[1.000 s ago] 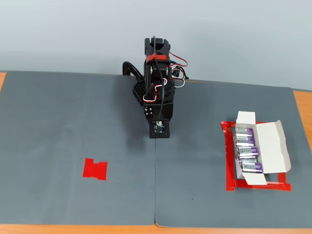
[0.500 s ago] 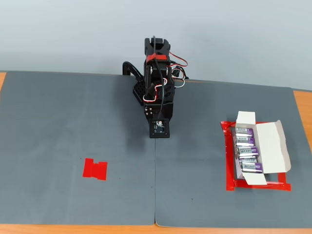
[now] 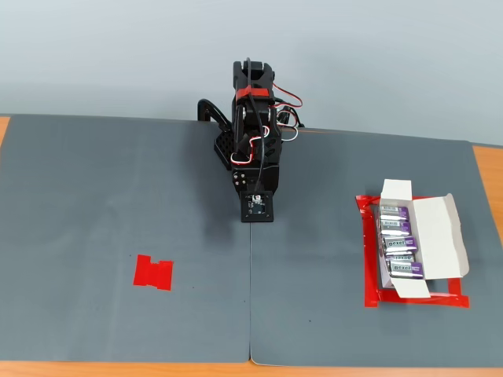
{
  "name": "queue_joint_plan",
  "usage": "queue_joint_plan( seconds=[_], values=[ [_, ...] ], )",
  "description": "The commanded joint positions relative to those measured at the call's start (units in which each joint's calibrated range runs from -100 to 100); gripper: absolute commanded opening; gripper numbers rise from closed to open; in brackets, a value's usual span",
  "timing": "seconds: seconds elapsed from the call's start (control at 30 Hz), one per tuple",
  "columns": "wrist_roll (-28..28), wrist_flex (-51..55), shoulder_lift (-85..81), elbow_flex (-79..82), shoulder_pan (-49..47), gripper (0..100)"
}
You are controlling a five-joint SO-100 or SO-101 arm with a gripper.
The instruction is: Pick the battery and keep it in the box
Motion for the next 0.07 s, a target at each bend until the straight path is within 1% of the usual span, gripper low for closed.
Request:
queue_joint_plan(
  seconds=[0.0, 0.03],
  values=[
    [0.0, 0.2, 0.3, -3.8, 0.5, 2],
    [0.0, 0.2, 0.3, -3.8, 0.5, 2]
  ],
)
